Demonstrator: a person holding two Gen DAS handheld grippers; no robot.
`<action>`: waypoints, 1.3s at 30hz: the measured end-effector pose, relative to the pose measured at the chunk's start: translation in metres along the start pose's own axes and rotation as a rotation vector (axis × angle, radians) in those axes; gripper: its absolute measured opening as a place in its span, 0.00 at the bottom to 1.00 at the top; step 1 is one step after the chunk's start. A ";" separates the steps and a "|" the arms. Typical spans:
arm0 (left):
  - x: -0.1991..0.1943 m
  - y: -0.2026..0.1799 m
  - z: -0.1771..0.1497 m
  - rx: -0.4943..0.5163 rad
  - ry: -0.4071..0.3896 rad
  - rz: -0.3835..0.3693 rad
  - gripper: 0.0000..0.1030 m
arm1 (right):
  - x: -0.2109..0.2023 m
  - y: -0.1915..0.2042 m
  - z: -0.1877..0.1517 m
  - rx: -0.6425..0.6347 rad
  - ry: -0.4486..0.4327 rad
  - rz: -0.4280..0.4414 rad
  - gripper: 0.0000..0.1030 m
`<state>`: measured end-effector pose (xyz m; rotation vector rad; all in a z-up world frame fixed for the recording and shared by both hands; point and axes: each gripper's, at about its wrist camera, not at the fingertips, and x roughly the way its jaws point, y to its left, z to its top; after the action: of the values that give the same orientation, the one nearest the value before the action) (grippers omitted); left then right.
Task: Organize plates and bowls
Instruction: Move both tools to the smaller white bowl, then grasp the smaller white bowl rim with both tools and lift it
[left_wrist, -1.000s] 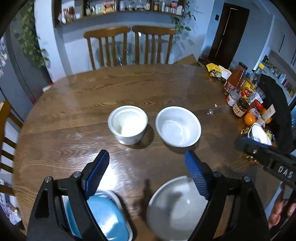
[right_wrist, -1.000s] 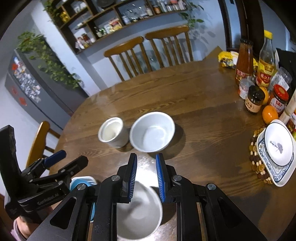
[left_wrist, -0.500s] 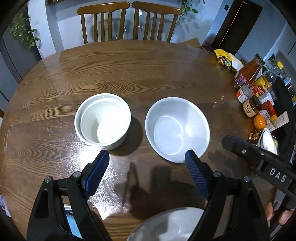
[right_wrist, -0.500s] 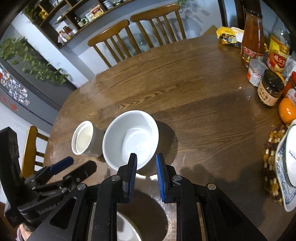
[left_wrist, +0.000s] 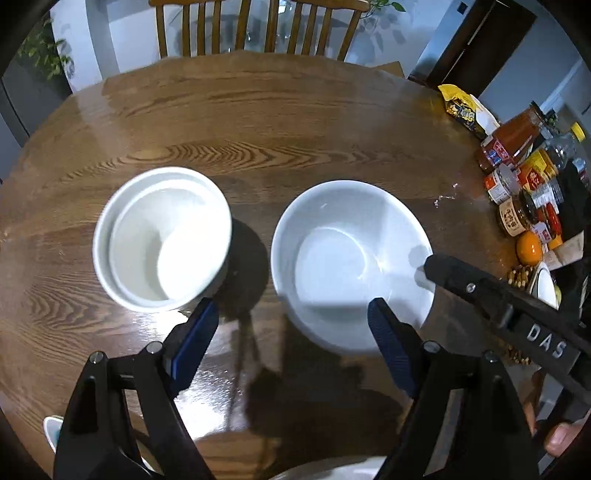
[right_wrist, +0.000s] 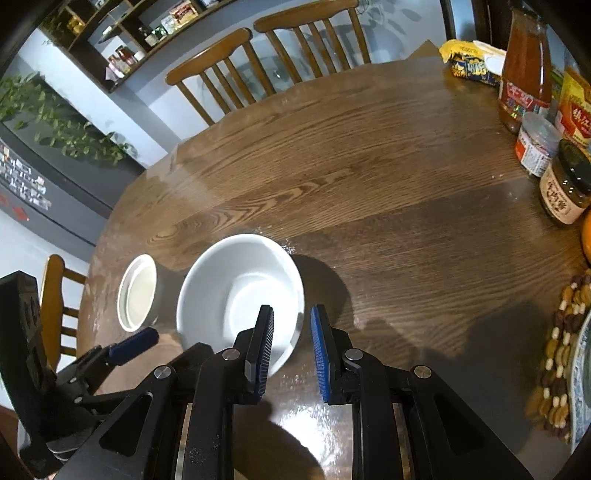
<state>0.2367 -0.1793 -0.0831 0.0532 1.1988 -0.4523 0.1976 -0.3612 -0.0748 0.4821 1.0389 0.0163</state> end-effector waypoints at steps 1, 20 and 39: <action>0.002 0.001 0.001 -0.010 0.006 -0.007 0.74 | 0.003 -0.001 -0.001 0.003 0.007 0.003 0.20; -0.002 -0.007 -0.009 0.064 -0.015 0.003 0.14 | 0.001 -0.001 -0.017 0.013 -0.007 0.042 0.09; -0.088 -0.029 -0.070 0.235 -0.222 0.018 0.15 | -0.084 0.021 -0.068 -0.010 -0.153 0.079 0.09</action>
<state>0.1390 -0.1594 -0.0238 0.2100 0.9234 -0.5670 0.1023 -0.3369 -0.0261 0.5076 0.8688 0.0542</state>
